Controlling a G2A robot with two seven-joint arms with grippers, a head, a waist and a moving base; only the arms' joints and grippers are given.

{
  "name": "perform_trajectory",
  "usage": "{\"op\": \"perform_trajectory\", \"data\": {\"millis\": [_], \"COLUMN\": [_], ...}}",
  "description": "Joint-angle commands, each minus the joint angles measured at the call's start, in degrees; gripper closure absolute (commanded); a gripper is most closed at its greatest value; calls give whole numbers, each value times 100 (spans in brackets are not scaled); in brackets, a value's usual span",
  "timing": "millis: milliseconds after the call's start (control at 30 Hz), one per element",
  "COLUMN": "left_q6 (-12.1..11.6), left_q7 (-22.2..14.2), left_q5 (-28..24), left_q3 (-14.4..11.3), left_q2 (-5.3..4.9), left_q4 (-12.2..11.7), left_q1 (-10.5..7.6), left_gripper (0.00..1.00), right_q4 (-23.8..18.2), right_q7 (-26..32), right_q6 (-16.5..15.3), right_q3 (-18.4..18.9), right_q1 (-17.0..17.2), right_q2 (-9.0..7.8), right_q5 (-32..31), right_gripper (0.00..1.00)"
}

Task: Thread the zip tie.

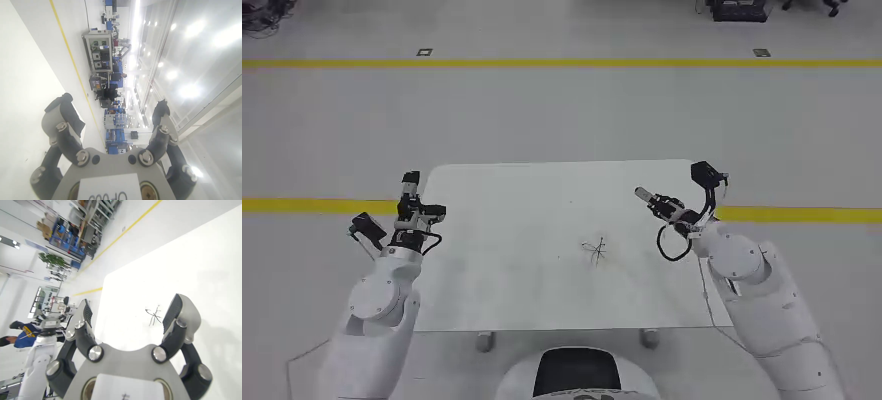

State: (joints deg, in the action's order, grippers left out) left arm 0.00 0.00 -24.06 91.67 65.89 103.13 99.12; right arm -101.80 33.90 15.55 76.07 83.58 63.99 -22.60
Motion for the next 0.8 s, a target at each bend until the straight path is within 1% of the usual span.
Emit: {"op": "perform_trajectory", "data": {"millis": [0,433,500,567,600,700,767], "left_q6": [0,0,0,0,0,0,0], "left_q7": [0,0,0,0,0,0,0], "left_q5": [0,0,0,0,0,0,0], "left_q3": [0,0,0,0,0,0,0], "left_q2": [0,0,0,0,0,0,0], "left_q4": [0,0,0,0,0,0,0], "left_q1": [0,0,0,0,0,0,0], "left_gripper": [0,0,0,0,0,0,0], "right_q4": [135,135,47,-40,-29,188,418], "right_q7": [116,116,125,334,466,815,1112], "right_q6": [47,47,136,393,393,393,393], "right_q3": [-150,-150,-194,-342,-440,-741,-955], "right_q1": [-78,-78,-131,-268,-365,-731,-991], "right_q2": [7,7,-8,-7,3,81,189], "right_q5": [-148,-148,-506,-858,-1011,-1560,-1977], "right_gripper": [0,0,0,0,0,0,0]}}
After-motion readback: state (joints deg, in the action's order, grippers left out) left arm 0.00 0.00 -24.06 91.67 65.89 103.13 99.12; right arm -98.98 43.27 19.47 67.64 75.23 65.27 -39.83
